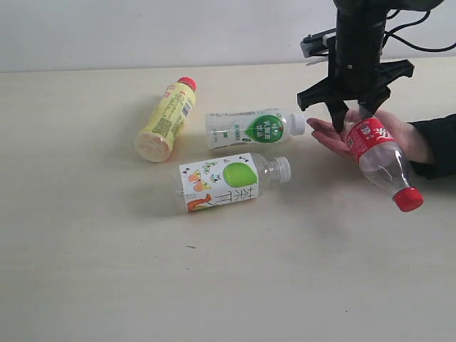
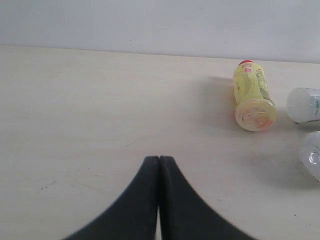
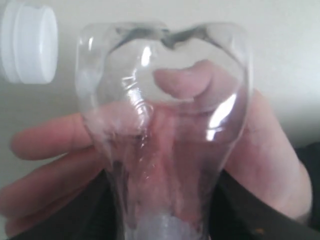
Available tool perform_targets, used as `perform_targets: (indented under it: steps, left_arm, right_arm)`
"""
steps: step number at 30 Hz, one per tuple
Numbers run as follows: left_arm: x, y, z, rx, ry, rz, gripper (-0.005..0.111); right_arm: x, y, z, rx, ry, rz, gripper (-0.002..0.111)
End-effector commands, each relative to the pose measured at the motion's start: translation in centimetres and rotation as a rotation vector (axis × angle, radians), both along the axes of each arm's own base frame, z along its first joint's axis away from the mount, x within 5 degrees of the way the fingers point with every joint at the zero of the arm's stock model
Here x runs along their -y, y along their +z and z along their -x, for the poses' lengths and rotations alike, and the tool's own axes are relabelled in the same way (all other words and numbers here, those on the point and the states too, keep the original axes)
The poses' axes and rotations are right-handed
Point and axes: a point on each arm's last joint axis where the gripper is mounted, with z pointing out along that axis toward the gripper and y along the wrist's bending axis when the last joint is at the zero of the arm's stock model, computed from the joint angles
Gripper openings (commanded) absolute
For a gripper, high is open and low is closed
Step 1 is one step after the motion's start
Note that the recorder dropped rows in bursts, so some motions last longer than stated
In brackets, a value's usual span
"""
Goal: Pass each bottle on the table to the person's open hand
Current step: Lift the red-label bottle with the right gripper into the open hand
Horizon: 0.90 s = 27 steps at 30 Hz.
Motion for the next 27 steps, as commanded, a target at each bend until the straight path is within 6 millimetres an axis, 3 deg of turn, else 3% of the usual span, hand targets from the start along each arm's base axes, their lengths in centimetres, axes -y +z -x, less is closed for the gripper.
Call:
perform_targets:
  steps: [1,8,13,20,27]
  left_arm:
    - [0.03,-0.05,0.02,0.007,-0.006,0.000,0.002]
    - [0.03,-0.05,0.02,0.007,-0.006,0.000,0.002]
    - [0.03,-0.05,0.02,0.007,-0.006,0.000,0.002]
    - [0.03,-0.05,0.02,0.007,-0.006,0.000,0.002]
    - [0.03,-0.05,0.02,0.007,-0.006,0.000,0.002]
  right_arm:
    - [0.44,0.43,-0.72,0.075,-0.006,0.020,0.000]
    - [0.06,0.46,-1.29,0.140,-0.005,-0.023,0.003]
    - [0.05,0.46,-1.32,0.142,-0.004,-0.024,0.025]
    - [0.07,0.46,-1.26,0.137,-0.006,-0.022,0.067]
    - [0.06,0.45,-1.24,0.134,-0.005,-0.023,0.079]
